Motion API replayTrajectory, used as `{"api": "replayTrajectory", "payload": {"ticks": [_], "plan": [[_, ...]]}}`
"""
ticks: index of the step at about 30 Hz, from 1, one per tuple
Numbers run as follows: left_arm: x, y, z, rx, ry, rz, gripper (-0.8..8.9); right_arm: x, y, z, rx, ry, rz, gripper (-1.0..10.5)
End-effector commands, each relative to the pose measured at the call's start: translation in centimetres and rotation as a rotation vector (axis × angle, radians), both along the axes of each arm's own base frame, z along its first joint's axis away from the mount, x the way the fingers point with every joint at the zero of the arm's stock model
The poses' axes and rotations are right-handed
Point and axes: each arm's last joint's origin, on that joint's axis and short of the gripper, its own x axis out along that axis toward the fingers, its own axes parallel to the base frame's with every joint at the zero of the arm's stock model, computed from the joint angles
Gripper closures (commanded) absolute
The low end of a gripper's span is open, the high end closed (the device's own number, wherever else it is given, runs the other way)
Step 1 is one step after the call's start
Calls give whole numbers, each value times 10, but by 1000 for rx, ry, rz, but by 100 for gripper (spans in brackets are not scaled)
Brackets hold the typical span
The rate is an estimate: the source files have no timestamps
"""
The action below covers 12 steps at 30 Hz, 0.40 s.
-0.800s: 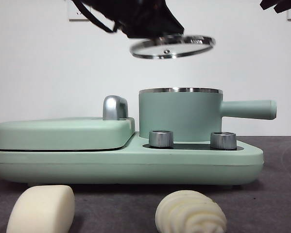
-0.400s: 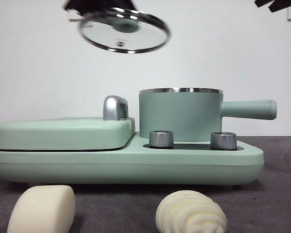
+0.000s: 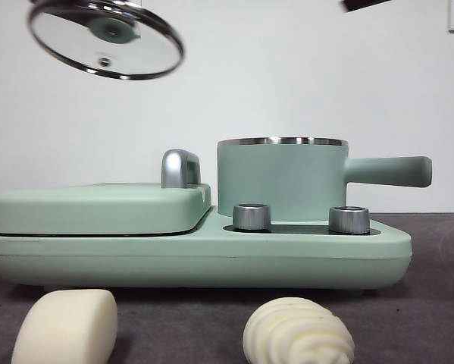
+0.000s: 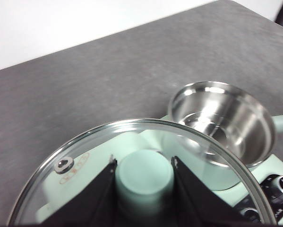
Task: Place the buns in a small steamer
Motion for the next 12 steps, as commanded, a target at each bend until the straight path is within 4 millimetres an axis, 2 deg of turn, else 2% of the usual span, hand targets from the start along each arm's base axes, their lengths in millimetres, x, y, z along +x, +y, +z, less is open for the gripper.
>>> {"api": "replayTrajectory", "payload": {"ticks": [1, 6, 12], "plan": [[-7, 9, 6, -24, -27, 28, 801, 0, 20, -1, -2, 17, 82, 682], [-21, 25, 9, -25, -29, 77, 802, -2, 58, -19, -59, 48, 230, 682], [-25, 31, 15, -34, -58, 98, 802, -5, 102, -47, -138, 60, 365, 678]]}}
